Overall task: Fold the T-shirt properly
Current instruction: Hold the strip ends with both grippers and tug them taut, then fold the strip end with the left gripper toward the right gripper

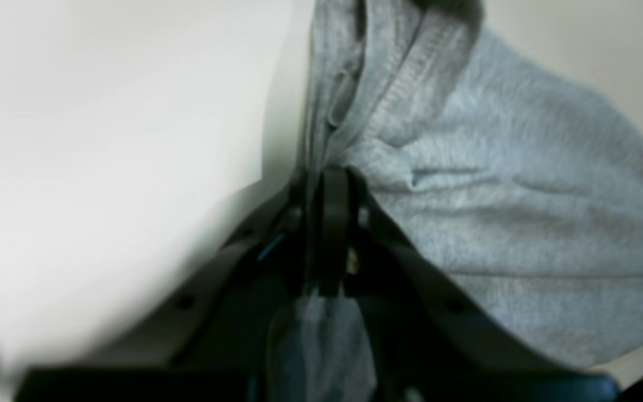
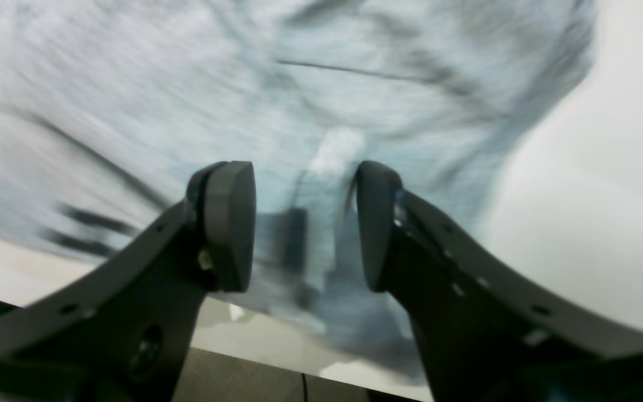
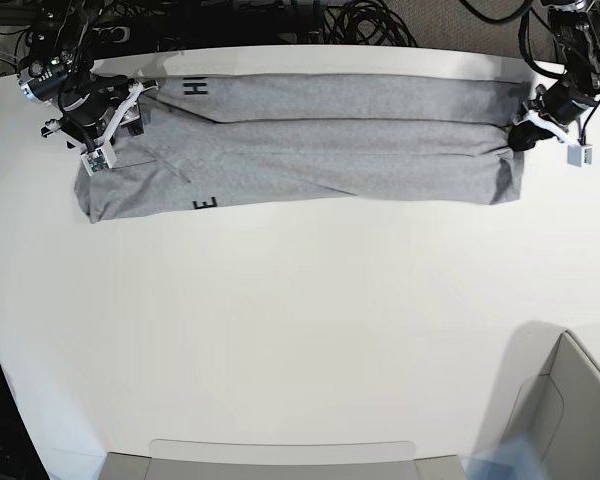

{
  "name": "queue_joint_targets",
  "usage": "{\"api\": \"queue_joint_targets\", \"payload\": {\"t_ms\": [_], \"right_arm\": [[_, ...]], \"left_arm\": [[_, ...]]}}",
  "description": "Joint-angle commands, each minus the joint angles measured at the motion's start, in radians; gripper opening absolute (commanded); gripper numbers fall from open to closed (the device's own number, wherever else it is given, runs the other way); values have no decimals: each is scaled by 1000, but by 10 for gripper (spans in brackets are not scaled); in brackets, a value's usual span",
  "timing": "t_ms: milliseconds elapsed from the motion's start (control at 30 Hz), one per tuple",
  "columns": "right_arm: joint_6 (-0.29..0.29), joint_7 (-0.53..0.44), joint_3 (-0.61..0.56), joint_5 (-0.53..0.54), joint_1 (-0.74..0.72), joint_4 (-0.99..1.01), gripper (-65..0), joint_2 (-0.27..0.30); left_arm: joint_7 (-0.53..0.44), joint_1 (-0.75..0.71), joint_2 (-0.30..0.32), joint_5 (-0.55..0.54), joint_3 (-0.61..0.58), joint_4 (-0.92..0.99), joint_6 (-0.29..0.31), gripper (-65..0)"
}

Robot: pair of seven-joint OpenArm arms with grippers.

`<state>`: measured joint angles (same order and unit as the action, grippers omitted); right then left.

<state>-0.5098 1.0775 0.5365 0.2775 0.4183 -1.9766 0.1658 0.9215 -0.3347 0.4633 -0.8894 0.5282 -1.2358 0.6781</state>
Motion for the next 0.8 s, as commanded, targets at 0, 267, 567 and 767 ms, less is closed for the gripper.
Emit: {"api": "queue_joint_targets", "payload": {"t_ms": [0,267,567,767], "right_arm": [[-3,-13,6,9,-9,-16,-356,8],[-3,-13,6,9,-17,-19,-356,4],[-3,-13,3,9,-19,-20,-356,2],[-3,-13,1,9,-48,-20,-356,-1]], "left_arm": [[63,-13,5,66,8,-20,-5,-650],[101,-24,1,8,11,-236,16,-650],[302,-47,-21,-164,197,-539,16,-650],[403,-43,-103,-185,137,-734,7,-650]]}}
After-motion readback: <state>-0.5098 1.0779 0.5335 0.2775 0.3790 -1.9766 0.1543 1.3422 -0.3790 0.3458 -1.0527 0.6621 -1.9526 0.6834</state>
